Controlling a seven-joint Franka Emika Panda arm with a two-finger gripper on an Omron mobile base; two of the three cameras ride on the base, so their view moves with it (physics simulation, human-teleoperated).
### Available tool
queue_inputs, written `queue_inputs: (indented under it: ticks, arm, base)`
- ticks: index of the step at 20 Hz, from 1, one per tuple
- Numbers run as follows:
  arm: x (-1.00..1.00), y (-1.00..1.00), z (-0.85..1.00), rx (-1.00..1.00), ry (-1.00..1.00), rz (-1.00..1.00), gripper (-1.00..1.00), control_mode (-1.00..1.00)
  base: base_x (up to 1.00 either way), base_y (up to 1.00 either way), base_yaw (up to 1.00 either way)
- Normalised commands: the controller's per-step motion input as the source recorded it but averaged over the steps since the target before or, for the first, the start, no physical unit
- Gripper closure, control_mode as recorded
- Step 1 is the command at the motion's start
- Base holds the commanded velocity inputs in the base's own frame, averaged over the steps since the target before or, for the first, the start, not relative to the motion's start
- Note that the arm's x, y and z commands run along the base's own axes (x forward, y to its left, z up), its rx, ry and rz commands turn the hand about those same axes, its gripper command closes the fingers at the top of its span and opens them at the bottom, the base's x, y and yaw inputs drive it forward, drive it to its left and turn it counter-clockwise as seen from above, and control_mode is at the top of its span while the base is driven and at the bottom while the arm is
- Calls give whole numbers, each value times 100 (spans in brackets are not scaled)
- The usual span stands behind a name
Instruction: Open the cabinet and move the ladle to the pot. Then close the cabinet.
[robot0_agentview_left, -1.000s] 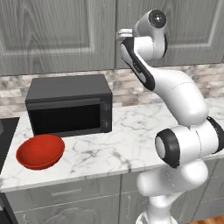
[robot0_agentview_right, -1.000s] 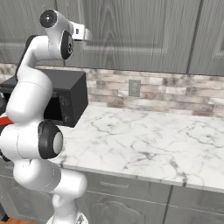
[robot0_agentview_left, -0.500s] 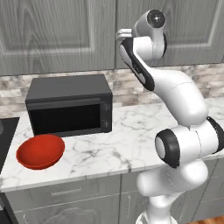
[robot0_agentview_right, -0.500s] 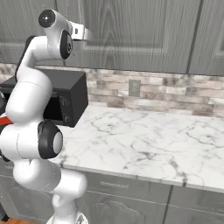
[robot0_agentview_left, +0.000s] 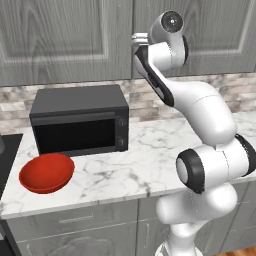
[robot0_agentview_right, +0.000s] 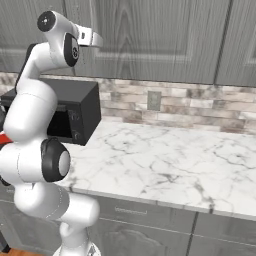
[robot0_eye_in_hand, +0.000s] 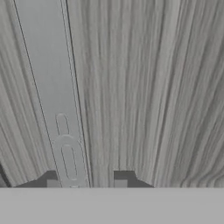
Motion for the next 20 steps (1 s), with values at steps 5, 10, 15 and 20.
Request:
queue_inputs:
  ticks: [5, 10, 15, 20]
  arm:
    - [-17, -57, 5, 0, 0, -2, 100, -100]
    - [-58, -72, 10, 0, 0, -2, 100, -100]
    - [-93, -83, 11, 0, 0, -2, 100, -100]
    - [-100, -81, 8, 0, 0, -2, 100, -100]
  base:
    - [0, 0, 0]
    - [0, 0, 0]
    - [0, 0, 0]
    - [0, 0, 0]
